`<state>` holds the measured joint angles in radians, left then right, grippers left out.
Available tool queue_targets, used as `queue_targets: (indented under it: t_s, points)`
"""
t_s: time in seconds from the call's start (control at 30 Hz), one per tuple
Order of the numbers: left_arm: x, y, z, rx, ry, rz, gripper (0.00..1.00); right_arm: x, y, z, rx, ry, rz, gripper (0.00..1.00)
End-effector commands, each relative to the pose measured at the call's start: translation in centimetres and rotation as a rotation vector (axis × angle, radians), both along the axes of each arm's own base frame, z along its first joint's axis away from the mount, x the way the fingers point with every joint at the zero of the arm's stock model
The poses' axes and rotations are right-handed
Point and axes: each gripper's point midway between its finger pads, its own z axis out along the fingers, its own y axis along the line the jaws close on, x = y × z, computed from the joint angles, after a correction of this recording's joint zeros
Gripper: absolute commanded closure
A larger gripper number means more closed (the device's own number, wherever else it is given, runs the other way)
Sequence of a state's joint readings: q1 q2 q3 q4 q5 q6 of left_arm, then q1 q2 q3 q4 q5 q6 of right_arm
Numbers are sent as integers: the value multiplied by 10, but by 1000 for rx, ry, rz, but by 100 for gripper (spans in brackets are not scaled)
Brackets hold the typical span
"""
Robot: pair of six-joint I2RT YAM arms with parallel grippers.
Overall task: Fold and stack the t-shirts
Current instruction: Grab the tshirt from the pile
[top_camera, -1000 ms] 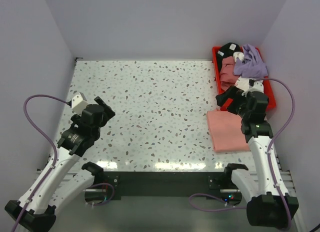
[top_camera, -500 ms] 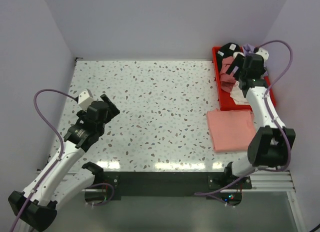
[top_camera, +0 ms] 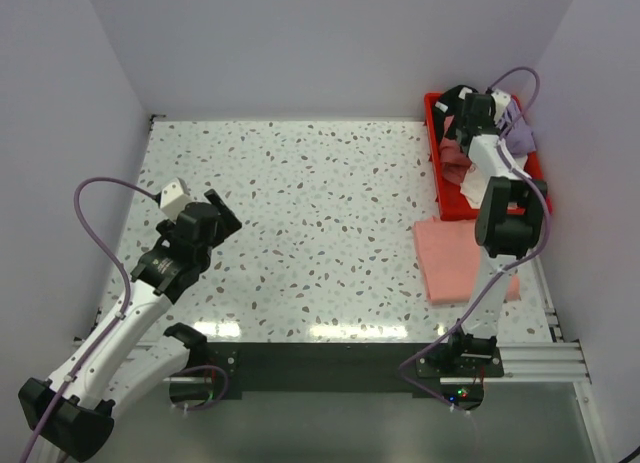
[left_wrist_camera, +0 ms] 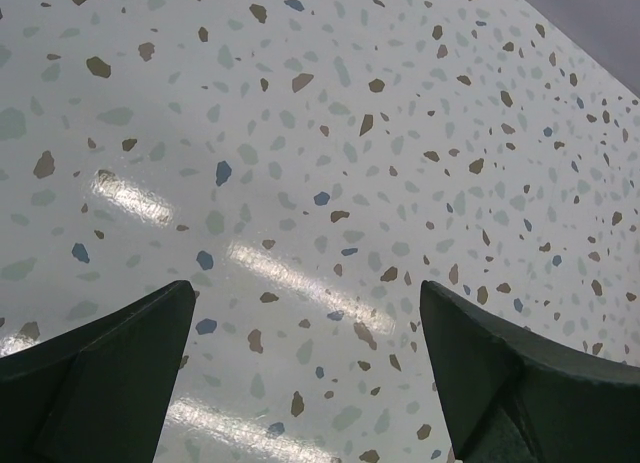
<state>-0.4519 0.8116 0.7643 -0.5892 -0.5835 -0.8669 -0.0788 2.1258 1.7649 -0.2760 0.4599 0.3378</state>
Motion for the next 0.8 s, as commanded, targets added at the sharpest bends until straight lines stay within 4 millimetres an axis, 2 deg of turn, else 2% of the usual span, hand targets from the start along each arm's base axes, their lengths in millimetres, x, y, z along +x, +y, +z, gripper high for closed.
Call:
queue_targets:
  t_s: [0.0,0.17,0.2,0.23,0.3,0.33,0.47,0.67,0.7,0.77]
  points:
    - [5,5,8,21,-30,16,0,23,-18,50,-71,-148,-69,2]
    - [6,5,6,26,-35,11,0,34,-30,50,-102,-178,-109,2]
    - [6,5,8,25,-38,13,0,36,-31,41,-105,-160,-113,2]
    - [6,5,8,28,-36,15,0,39,-35,46,-111,-166,-123,3]
    - [6,6,6,31,-32,18,0,42,-38,34,-119,-138,-120,3]
    - [6,6,5,30,-33,18,0,45,-39,37,-126,-138,-119,4]
    - [6,5,2,33,-28,13,0,49,-48,27,-152,-121,-140,5]
    - [5,7,3,31,-39,21,0,52,-60,26,-174,-127,-171,21]
    - [4,8,2,33,-38,23,0,51,-61,25,-176,-128,-176,28]
    - [4,7,3,30,-45,23,0,50,-64,27,-182,-138,-186,37]
